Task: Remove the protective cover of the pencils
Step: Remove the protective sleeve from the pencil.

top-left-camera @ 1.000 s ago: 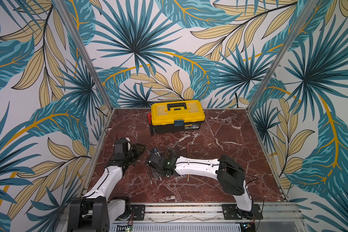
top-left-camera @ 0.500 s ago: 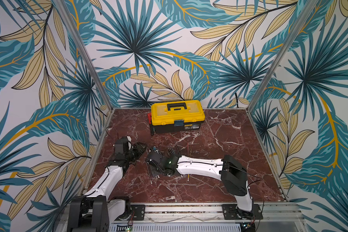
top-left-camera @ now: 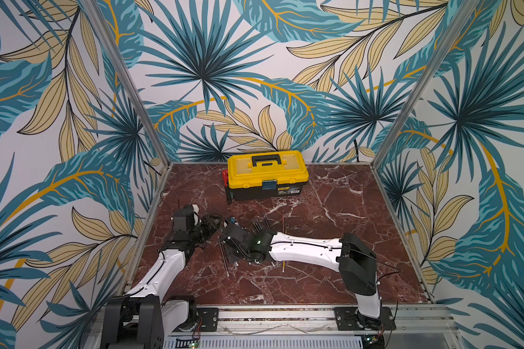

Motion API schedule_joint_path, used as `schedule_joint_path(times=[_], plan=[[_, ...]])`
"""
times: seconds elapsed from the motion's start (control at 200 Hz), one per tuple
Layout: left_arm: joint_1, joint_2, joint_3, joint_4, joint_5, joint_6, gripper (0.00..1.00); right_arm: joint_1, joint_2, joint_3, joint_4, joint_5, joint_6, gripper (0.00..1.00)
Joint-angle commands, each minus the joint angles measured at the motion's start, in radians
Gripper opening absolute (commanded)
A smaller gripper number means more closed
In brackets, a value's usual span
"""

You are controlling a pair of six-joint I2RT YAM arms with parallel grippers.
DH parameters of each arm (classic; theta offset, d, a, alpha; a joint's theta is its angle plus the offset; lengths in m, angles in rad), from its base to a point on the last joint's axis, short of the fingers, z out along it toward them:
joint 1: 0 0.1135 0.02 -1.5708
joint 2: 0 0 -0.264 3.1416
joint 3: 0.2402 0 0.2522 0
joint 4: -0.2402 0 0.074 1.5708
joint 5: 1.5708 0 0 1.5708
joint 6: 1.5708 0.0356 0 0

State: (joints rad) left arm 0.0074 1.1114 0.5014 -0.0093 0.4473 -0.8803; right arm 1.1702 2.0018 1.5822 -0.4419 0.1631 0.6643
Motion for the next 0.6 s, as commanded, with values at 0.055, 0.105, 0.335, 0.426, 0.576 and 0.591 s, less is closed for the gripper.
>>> schedule_joint_path(times=[0.055,0.105,0.335,0.426,0.576,0.591], plan=[[-0.006,-0.027,-0.017,0.027,0.005,0.015,0.28,-0.002,-0.022,0.007,0.008,-0.023,-0.003,0.00],[-0.009,-0.024,-0.015,0.028,0.006,0.015,0.26,-0.003,-0.029,-0.004,0.016,-0.025,-0.005,0.00],[-0.011,-0.017,-0.014,0.031,0.011,0.015,0.19,-0.003,-0.043,-0.022,0.035,-0.029,-0.003,0.00],[-0.011,-0.018,-0.015,0.031,0.012,0.015,0.16,-0.002,-0.040,-0.018,0.035,-0.030,-0.002,0.00],[-0.012,-0.011,-0.012,0.032,0.009,0.015,0.11,-0.003,-0.041,-0.021,0.040,-0.035,-0.005,0.00],[-0.013,-0.010,-0.012,0.032,0.011,0.015,0.10,-0.003,-0.040,-0.021,0.040,-0.035,-0.004,0.00]])
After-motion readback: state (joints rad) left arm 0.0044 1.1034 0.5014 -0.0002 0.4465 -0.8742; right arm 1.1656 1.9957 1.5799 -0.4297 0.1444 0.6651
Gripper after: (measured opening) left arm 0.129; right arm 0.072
